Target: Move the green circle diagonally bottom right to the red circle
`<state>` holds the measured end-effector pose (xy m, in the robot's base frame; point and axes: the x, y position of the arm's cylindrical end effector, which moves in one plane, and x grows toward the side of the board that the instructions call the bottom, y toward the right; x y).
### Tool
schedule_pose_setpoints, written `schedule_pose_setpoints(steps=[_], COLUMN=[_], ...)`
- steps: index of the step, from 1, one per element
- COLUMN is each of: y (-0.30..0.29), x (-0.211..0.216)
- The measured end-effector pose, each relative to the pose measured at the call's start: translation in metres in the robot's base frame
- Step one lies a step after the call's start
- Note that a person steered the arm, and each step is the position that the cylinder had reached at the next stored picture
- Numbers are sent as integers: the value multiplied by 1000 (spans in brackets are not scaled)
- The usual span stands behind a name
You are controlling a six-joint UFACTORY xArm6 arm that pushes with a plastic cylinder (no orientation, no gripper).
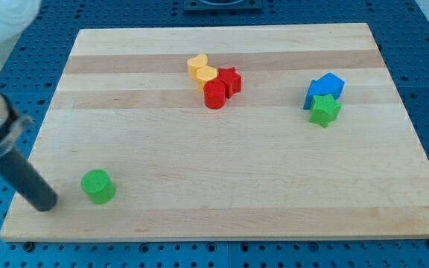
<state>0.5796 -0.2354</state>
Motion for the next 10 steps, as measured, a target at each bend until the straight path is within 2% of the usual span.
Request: schedule_pose_setpoints(steps=[2,4,10], y=[52,55,177], x=[-2,-7,-110])
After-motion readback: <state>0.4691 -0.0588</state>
